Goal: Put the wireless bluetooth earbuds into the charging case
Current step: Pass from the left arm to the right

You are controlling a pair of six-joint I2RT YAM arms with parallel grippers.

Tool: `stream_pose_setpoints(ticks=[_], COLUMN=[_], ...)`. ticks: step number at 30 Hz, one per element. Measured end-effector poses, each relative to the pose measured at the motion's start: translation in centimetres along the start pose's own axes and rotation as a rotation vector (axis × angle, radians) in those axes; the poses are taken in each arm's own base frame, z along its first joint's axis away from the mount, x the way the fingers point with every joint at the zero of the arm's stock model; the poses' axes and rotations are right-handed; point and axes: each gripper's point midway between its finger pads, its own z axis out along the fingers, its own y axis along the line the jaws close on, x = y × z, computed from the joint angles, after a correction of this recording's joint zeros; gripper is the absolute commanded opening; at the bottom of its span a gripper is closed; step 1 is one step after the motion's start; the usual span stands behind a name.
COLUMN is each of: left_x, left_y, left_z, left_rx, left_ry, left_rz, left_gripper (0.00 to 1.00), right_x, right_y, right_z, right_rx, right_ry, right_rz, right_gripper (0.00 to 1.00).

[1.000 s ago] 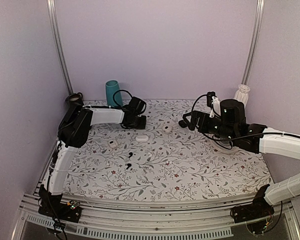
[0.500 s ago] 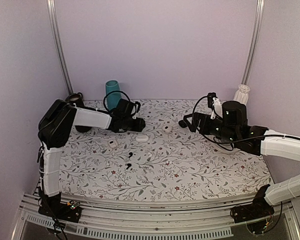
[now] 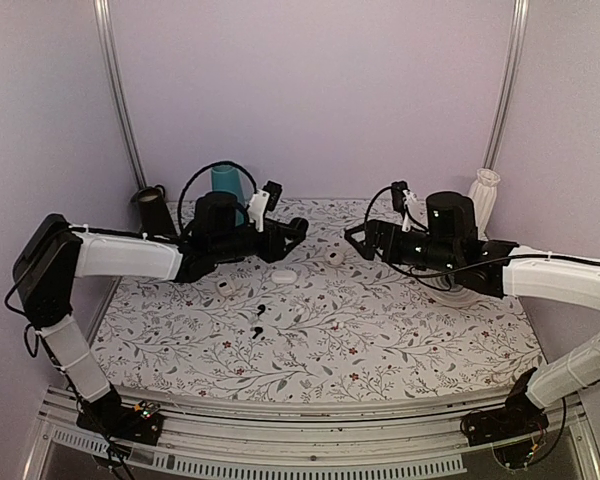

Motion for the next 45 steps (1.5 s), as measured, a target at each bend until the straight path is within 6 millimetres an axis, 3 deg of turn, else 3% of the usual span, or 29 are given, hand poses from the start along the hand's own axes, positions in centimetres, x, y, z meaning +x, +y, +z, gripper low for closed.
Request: stream_pose_setpoints(ticks=[5, 12, 18, 26, 33, 39, 42, 45], left_x=[-0.2, -1.4, -0.9, -1.0, -1.8, -1.3, -1.0, -1.0], left_y=[-5.3, -9.2, -10.4, -11.1, -12.0, -12.7, -13.1, -13.5], left_z=[-0.8, -1.8, -1.7, -1.5, -0.7, -0.1, 0.0, 0.0], left_rx=[0.095, 0.119, 0.102, 0.097, 0.110, 0.128, 0.136, 0.142], left_ry=[-0.025, -0.075, -0.070, -0.069, -0.082, -0.062, -0.048, -0.048], left_rz=[0.086, 0.208, 0.281, 0.332, 0.357, 0.373, 0.384, 0.389], left_gripper=[0.24, 0.24, 0.23, 0.23, 0.23, 0.22, 0.23, 0.26], right_x=[-0.3, 0.0, 1.1, 0.9, 1.3, 1.2, 1.2, 1.3], right_y=[1.7, 3.1, 3.3, 4.3, 4.5, 4.7, 4.6, 4.5], right_z=[0.3, 0.9, 1.6, 1.5, 1.6, 1.6, 1.6, 1.5], right_rx=[-0.075, -0.139, -0.161, -0.206, -0.223, -0.231, -0.229, -0.228], right_ry=[0.027, 0.072, 0.127, 0.139, 0.161, 0.156, 0.154, 0.153], right_rz=[0.059, 0.126, 0.215, 0.279, 0.304, 0.317, 0.327, 0.331], right_gripper=[0.96, 0.87, 0.79, 0.64, 0.57, 0.50, 0.40, 0.23])
